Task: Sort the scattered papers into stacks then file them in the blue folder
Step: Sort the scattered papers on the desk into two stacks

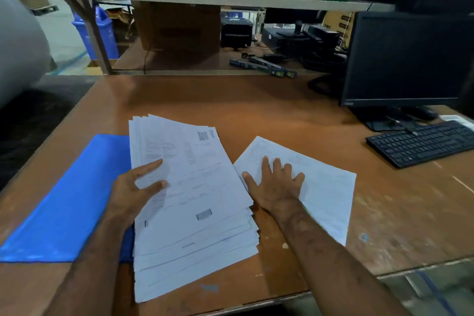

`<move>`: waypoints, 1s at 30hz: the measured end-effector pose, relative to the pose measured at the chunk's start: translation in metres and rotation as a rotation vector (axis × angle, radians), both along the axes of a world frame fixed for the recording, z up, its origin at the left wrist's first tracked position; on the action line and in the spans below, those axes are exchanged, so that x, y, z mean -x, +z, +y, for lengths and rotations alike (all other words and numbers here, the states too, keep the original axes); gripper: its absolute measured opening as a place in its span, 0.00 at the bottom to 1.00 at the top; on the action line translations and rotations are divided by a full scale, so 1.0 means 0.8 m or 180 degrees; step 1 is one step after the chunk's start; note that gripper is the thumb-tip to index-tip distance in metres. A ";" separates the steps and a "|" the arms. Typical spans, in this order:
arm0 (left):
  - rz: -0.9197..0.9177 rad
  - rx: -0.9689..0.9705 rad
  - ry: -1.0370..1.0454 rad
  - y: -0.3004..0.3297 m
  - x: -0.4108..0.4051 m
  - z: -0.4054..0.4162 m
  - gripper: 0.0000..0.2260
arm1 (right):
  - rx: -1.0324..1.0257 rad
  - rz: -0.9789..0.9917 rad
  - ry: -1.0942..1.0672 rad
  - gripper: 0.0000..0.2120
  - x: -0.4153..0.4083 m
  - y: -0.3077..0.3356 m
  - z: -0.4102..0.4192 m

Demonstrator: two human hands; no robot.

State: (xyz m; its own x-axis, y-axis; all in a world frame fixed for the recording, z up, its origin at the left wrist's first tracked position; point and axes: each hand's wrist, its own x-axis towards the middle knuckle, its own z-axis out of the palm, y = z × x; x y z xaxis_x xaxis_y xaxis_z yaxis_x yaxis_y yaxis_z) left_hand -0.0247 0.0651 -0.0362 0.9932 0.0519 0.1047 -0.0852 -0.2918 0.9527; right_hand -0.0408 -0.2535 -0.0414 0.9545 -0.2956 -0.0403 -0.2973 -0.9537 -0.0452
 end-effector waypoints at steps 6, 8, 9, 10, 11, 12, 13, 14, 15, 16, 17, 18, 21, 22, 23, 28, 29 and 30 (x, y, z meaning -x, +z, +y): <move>-0.0005 0.0019 -0.0012 0.007 0.007 -0.004 0.24 | 0.0039 0.0165 -0.0172 0.43 -0.005 0.015 -0.013; -0.0013 0.0014 -0.0017 0.007 0.006 -0.004 0.24 | -0.0084 0.0235 -0.0151 0.43 -0.010 0.016 -0.022; -0.0012 0.0010 -0.0027 0.007 0.007 -0.004 0.24 | -0.0179 0.0320 -0.0083 0.42 -0.014 0.018 -0.029; -0.0005 0.0013 -0.0029 0.007 0.007 -0.004 0.24 | -0.0310 0.0399 0.0013 0.40 -0.018 0.021 -0.036; 0.0008 0.0028 -0.0030 0.007 0.007 -0.003 0.24 | -0.0486 0.0449 0.0119 0.38 -0.022 0.024 -0.045; 0.0021 0.0033 -0.0031 0.007 0.007 -0.003 0.23 | -0.0697 0.0452 0.0219 0.35 -0.024 0.028 -0.054; 0.0022 0.0020 -0.0043 0.008 0.008 -0.003 0.23 | -0.0947 0.0375 0.0318 0.30 -0.025 0.029 -0.064; 0.0015 -0.0013 -0.0057 0.008 0.009 -0.002 0.23 | -0.1178 0.0244 0.0433 0.24 -0.024 0.030 -0.071; 0.0015 -0.0030 -0.0060 0.008 0.008 -0.002 0.23 | -0.1360 0.0119 0.0548 0.17 -0.020 0.028 -0.078; 0.0027 -0.0034 -0.0048 0.008 0.008 -0.001 0.23 | -0.1507 0.0018 0.0658 0.11 -0.014 0.027 -0.082; 0.0043 -0.0016 -0.0036 0.009 0.007 -0.001 0.23 | -0.1776 -0.0098 0.0711 0.08 -0.009 0.026 -0.086; 0.0062 -0.0005 -0.0038 0.010 0.007 -0.001 0.22 | -0.2222 -0.0244 0.0689 0.07 -0.003 0.027 -0.089; 0.0113 0.0044 -0.0010 0.009 0.006 -0.001 0.22 | -0.3118 -0.0810 0.0515 0.06 0.005 0.028 -0.095; 0.0118 0.0089 -0.0008 0.010 0.007 -0.002 0.22 | -0.2749 -0.0972 0.0475 0.06 0.003 0.026 -0.095; 0.0101 0.0111 -0.0011 0.010 0.007 -0.003 0.22 | -0.2222 -0.1095 0.0444 0.08 -0.001 0.021 -0.096; 0.0139 -0.0010 0.0016 0.010 0.007 -0.002 0.23 | -0.0594 -0.0779 0.0664 0.20 -0.015 -0.004 -0.078; 0.0152 0.0008 0.0022 0.009 0.007 -0.002 0.23 | -0.0493 -0.0626 0.0669 0.21 -0.017 -0.005 -0.075; 0.0163 0.0026 0.0036 0.010 0.007 -0.002 0.23 | -0.0420 -0.0479 0.0614 0.22 -0.019 -0.003 -0.072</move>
State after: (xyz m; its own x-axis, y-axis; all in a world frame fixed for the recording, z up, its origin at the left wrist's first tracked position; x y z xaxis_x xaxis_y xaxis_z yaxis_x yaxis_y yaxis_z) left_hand -0.0302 0.0637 -0.0284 0.9965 0.0638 0.0533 -0.0331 -0.2846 0.9581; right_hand -0.0254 -0.3108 -0.0441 0.9908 -0.1094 0.0800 -0.0913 -0.9750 -0.2025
